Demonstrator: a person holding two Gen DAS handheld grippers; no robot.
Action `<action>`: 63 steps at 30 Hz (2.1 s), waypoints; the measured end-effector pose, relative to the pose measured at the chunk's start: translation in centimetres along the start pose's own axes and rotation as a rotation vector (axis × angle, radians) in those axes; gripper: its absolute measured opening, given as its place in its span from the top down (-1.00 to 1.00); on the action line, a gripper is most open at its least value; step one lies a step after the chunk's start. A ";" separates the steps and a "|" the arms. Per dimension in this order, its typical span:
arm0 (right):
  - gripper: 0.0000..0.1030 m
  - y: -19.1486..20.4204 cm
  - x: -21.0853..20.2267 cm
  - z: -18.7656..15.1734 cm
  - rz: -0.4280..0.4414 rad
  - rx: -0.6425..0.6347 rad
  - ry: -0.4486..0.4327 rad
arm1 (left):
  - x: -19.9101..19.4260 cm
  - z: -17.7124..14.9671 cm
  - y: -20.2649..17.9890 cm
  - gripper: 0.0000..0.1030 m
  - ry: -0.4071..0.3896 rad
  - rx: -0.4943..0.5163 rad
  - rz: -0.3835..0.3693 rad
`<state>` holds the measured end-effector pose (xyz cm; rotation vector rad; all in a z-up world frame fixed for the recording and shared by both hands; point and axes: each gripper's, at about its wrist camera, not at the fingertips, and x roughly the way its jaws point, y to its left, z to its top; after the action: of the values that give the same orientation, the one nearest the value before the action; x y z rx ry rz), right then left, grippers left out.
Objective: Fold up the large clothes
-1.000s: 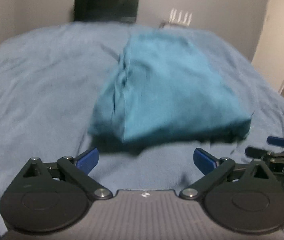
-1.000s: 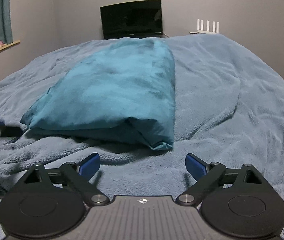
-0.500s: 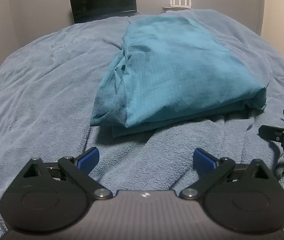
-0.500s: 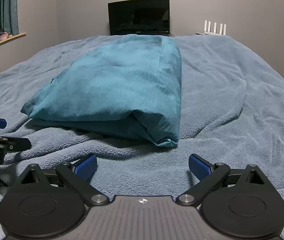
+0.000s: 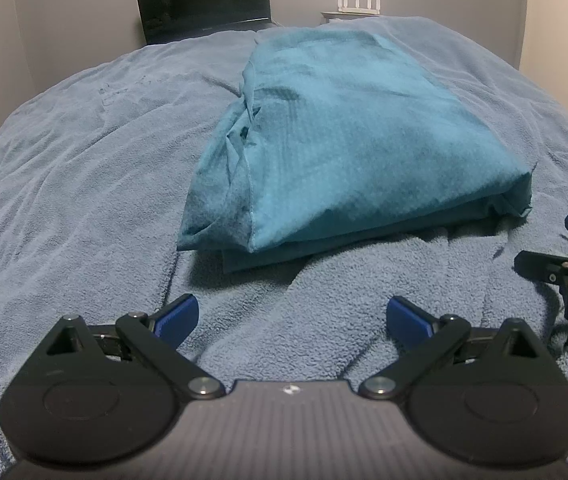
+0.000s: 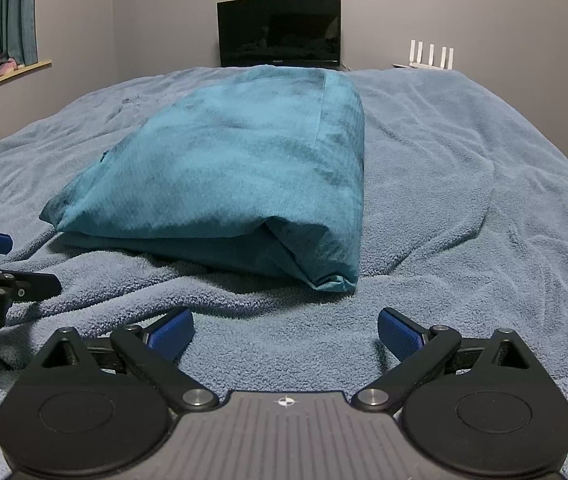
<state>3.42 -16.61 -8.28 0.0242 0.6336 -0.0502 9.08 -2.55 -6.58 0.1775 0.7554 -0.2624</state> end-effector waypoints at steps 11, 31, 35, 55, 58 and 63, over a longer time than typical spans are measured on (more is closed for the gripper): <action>-0.95 0.1 0.0 0.0 0.000 0.000 0.001 | 0.1 0.0 -0.1 -0.97 0.002 0.000 0.002; -0.95 0.1 -0.1 0.0 -0.001 0.000 0.002 | 0.2 0.0 0.0 -0.97 0.014 0.006 -0.011; -0.95 0.1 -0.1 -0.1 -0.001 0.000 0.003 | 0.3 0.0 0.2 -0.98 0.020 0.001 -0.010; -0.96 0.0 -0.2 0.0 -0.001 -0.001 0.003 | 0.4 0.0 0.2 -0.98 0.025 0.006 -0.007; -0.96 0.0 -0.2 0.0 0.000 -0.001 0.004 | 0.4 0.0 0.2 -0.98 0.026 0.005 -0.008; -0.96 0.0 -0.2 0.0 0.000 -0.002 0.004 | 0.4 0.0 0.2 -0.98 0.026 0.005 -0.008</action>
<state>3.25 -16.64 -8.15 0.0227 0.6377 -0.0499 9.44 -2.43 -6.88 0.1835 0.7811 -0.2699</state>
